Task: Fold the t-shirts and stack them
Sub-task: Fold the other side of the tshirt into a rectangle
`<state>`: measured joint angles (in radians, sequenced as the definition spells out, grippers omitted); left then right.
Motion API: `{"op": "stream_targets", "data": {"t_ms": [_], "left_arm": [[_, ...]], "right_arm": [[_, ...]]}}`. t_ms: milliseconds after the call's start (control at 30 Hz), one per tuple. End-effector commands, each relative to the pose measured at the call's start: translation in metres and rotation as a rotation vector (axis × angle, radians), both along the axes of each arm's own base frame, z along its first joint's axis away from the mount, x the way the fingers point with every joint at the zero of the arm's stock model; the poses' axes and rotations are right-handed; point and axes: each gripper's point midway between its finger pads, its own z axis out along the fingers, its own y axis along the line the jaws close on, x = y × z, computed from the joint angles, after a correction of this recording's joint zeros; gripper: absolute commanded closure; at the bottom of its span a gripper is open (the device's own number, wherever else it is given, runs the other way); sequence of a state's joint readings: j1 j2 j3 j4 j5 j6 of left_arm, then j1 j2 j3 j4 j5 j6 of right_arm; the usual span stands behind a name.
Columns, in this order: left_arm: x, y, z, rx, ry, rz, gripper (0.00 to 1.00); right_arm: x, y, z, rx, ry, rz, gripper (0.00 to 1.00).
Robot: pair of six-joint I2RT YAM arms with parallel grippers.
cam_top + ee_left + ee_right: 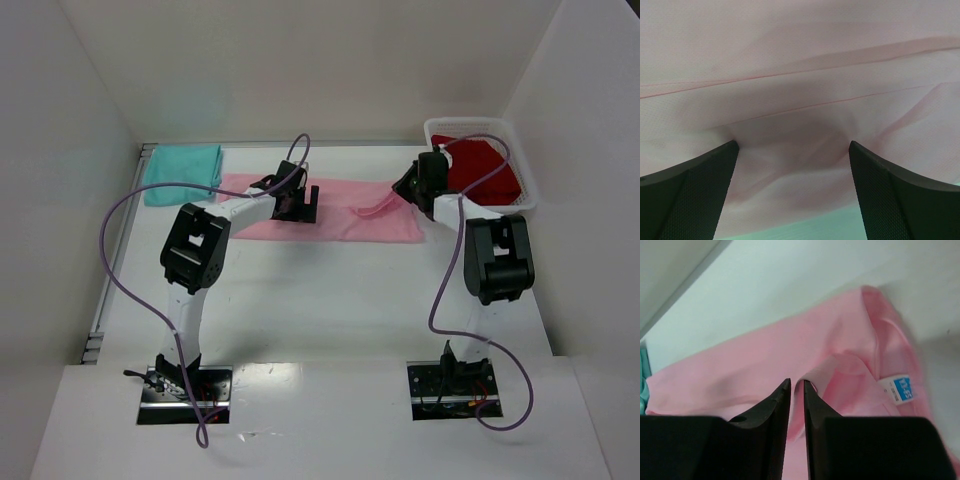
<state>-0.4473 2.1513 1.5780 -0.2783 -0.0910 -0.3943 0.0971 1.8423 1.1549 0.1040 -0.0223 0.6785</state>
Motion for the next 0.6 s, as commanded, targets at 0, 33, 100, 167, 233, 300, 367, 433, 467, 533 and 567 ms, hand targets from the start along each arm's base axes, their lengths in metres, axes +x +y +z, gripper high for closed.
{"op": "stream_targets", "data": {"t_ms": [0, 33, 100, 167, 233, 300, 367, 433, 467, 533, 567], "left_arm": [[-0.004, 0.000, -0.014, 0.018, 0.037, -0.011, 0.01], [-0.006, 0.001, -0.017, 0.022, 0.046, -0.011, 0.01], [-0.006, 0.001, -0.017, 0.022, 0.046, -0.011, 0.01], [-0.006, 0.001, -0.017, 0.022, 0.046, -0.011, 0.01], [-0.006, 0.001, -0.017, 0.022, 0.046, -0.011, 0.01], [-0.006, 0.001, -0.017, 0.022, 0.046, -0.011, 0.01], [-0.006, 0.001, -0.017, 0.022, 0.046, -0.011, 0.01], [-0.006, 0.001, -0.017, 0.022, 0.046, -0.011, 0.01], [-0.006, 0.001, -0.017, 0.022, 0.046, -0.011, 0.01], [-0.006, 0.001, -0.017, 0.022, 0.046, -0.011, 0.01], [-0.006, 0.001, -0.017, 0.022, 0.046, -0.011, 0.01]], "right_arm": [[0.026, -0.007, 0.013, -0.027, -0.046, -0.022, 0.78], [0.034, -0.007, 0.020, -0.025, -0.066, -0.022, 0.78], [0.041, -0.006, 0.021, -0.033, -0.073, -0.017, 0.78], [0.045, -0.006, 0.018, -0.042, -0.060, -0.012, 0.78], [0.049, -0.006, 0.030, -0.040, -0.091, -0.013, 0.73], [0.046, -0.006, 0.036, -0.039, -0.100, -0.013, 0.59], [0.039, -0.005, 0.054, -0.040, -0.143, 0.001, 0.48], [0.029, -0.006, 0.062, -0.039, -0.153, 0.001, 0.36], [0.023, -0.007, 0.083, -0.044, -0.193, 0.005, 0.30], [0.007, -0.006, 0.086, -0.038, -0.195, 0.015, 0.15], [0.001, -0.007, 0.104, -0.034, -0.239, 0.014, 0.12]]}}
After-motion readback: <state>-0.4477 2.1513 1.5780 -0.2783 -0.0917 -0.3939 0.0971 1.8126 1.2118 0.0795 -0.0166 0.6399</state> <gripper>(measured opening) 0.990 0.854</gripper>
